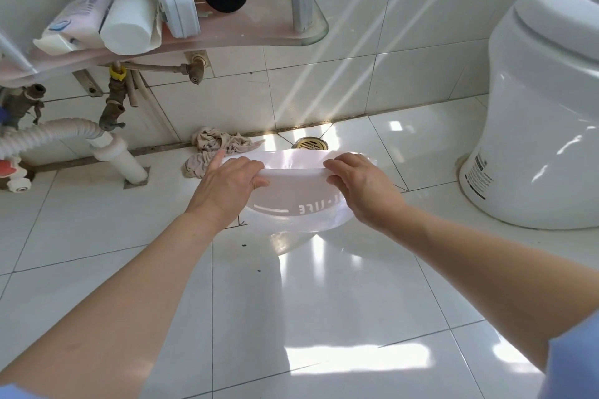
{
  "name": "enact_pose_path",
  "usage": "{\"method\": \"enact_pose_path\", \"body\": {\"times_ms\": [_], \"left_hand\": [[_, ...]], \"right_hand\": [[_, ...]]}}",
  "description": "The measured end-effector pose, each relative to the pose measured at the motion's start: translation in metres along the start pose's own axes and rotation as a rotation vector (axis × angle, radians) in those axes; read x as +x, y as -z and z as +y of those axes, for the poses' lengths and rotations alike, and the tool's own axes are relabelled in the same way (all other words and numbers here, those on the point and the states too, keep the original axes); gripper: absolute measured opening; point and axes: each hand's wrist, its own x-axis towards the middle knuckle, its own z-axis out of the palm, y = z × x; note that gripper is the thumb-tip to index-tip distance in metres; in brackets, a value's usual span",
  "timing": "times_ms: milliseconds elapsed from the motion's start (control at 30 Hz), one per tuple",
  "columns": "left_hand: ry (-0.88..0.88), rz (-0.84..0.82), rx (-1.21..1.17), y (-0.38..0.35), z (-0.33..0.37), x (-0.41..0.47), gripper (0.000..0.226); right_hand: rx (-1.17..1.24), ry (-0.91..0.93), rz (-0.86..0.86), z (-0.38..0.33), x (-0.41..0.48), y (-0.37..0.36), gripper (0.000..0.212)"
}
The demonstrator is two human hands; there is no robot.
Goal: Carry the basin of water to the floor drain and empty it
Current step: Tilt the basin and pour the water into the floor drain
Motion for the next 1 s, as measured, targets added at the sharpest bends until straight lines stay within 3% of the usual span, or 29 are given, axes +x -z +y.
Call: {"method": "enact_pose_path", "body": {"times_ms": [333,533,1000], "left_hand": [[0.013,0.007,0.018,0.002,0.003,0.014,0.017],[0.023,0.057,0.077,0.009,0.011,0.024,0.023],[0.100,-0.028,0.106,0.018,0.018,0.025,0.028]], "right_hand": [[0.013,-0.033,0.009,0.002,0.010,0.001,0.023],[0.062,-0.076,0.001,0.004,0.016,0.004,0.019],[0.237,-0.153,0.060,0.004,0.019,-0.003,0.013]]}}
